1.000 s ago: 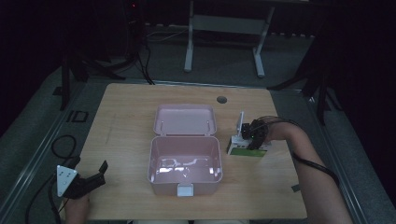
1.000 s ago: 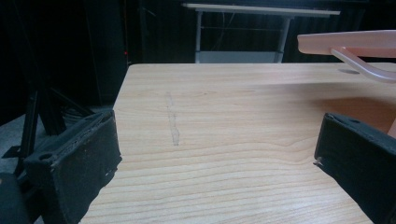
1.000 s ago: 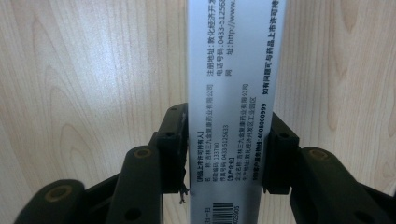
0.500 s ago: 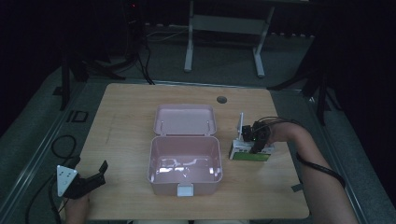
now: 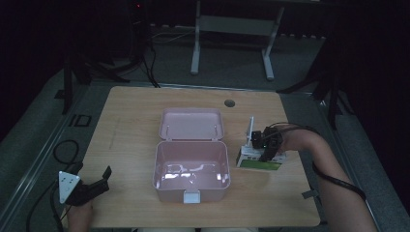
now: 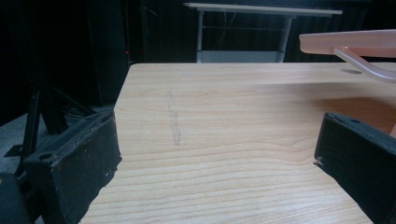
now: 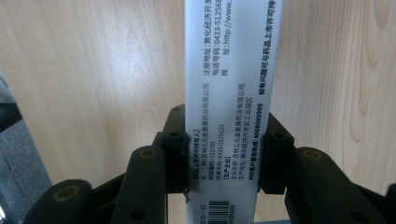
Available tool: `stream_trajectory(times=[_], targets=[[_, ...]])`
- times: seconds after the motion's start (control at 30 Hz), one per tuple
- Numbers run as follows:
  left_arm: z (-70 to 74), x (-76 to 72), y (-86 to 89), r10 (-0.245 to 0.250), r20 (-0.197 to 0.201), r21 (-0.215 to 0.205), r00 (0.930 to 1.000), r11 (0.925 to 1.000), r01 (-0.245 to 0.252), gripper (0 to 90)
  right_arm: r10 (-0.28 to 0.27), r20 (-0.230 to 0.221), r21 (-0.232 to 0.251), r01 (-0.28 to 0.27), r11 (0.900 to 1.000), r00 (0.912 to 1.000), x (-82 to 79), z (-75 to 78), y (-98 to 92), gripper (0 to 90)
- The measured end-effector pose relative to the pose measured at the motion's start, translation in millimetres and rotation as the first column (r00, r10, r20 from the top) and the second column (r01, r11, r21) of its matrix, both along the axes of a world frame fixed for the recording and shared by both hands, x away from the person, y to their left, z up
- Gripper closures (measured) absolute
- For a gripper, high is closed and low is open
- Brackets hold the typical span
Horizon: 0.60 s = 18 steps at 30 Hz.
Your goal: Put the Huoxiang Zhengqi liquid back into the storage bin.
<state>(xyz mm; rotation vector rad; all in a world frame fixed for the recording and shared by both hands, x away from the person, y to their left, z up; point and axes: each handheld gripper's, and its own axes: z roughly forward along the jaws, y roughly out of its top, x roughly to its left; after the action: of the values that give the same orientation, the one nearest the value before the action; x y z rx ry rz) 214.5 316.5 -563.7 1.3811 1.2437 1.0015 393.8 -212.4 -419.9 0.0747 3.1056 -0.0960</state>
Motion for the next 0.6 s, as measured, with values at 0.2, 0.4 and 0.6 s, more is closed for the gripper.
stream_trajectory(times=[0.2, 0.4, 0.6], targets=[[0.0, 0.1, -0.2, 0.004, -0.002, 0.001, 1.0, 1.0, -0.004, 0.3, -0.033, 0.017, 0.004, 0.033, 0.999, 0.9993, -8.6, 14.3, 1.0, 61.8], [0.1, 0.2, -0.7, 0.006, -0.003, 0.005, 1.0, 1.0, -0.006, 0.3, -0.037, 0.023, -0.006, 0.037, 0.999, 0.9991, -12.9, 21.2, 3.3, 61.8], [0.1, 0.3, -0.7, 0.007, -0.004, 0.004, 1.0, 1.0, -0.007, 0.4, -0.03, 0.037, 0.002, 0.03, 1.0, 0.9989, -20.7, 34.0, 5.3, 61.9]])
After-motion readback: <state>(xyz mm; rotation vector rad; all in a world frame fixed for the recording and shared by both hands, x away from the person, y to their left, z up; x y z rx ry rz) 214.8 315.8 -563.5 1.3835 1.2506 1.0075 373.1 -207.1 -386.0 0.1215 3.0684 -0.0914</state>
